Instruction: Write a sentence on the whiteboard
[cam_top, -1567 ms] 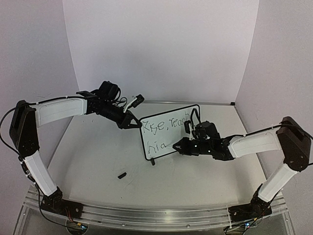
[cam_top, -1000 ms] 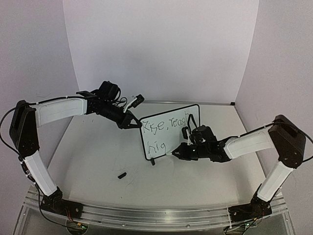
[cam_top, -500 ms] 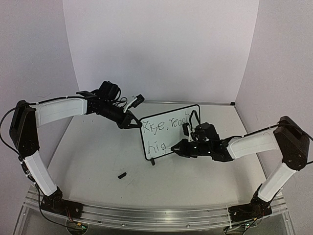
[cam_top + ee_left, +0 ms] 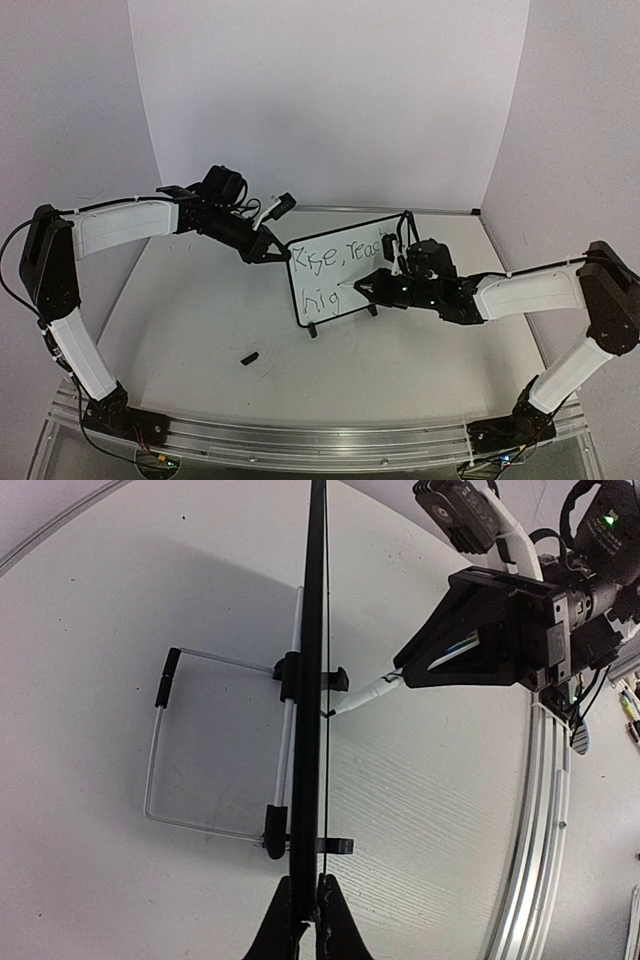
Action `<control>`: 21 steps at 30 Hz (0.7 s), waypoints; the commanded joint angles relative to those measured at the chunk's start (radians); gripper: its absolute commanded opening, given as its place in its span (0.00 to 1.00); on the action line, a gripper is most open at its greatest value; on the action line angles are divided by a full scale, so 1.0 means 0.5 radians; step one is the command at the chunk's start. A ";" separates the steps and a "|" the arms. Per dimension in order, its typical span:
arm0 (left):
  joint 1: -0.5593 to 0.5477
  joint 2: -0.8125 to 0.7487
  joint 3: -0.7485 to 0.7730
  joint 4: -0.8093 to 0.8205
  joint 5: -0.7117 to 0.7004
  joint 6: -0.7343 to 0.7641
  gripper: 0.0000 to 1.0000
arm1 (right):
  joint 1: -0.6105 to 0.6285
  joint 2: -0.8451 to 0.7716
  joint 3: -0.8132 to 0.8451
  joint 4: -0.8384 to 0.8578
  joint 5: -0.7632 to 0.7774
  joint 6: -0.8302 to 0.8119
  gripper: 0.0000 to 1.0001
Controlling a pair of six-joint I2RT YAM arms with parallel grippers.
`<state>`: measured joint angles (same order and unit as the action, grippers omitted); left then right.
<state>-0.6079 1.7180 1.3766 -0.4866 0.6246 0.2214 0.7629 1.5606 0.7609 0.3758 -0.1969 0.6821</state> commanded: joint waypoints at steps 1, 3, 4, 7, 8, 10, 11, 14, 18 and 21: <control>-0.046 0.101 -0.030 -0.230 -0.105 0.099 0.00 | -0.016 0.039 0.101 0.015 0.060 -0.029 0.00; -0.045 0.101 -0.032 -0.230 -0.104 0.099 0.00 | -0.019 0.038 0.103 0.015 0.073 -0.030 0.00; -0.045 0.101 -0.032 -0.230 -0.104 0.100 0.00 | -0.019 0.035 0.101 0.014 0.080 -0.030 0.00; -0.045 0.104 -0.032 -0.230 -0.103 0.099 0.00 | -0.023 0.035 0.085 -0.011 0.097 -0.023 0.00; -0.045 0.104 -0.032 -0.229 -0.104 0.099 0.00 | -0.023 0.037 0.076 -0.024 0.099 -0.022 0.00; -0.045 0.104 -0.032 -0.229 -0.102 0.098 0.00 | -0.023 0.039 0.048 -0.039 0.096 -0.015 0.00; -0.045 0.104 -0.032 -0.229 -0.103 0.100 0.00 | -0.023 0.040 0.033 -0.042 0.092 -0.006 0.00; -0.046 0.107 -0.032 -0.229 -0.103 0.100 0.00 | -0.022 0.054 -0.010 -0.044 0.077 0.015 0.00; -0.046 0.108 -0.029 -0.231 -0.101 0.097 0.00 | -0.023 0.089 -0.043 -0.040 0.055 0.036 0.00; -0.047 0.108 -0.029 -0.232 -0.100 0.097 0.00 | -0.023 0.112 -0.049 -0.040 0.047 0.040 0.00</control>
<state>-0.6079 1.7218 1.3804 -0.4870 0.6245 0.2211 0.7582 1.5886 0.7463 0.3579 -0.1966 0.6895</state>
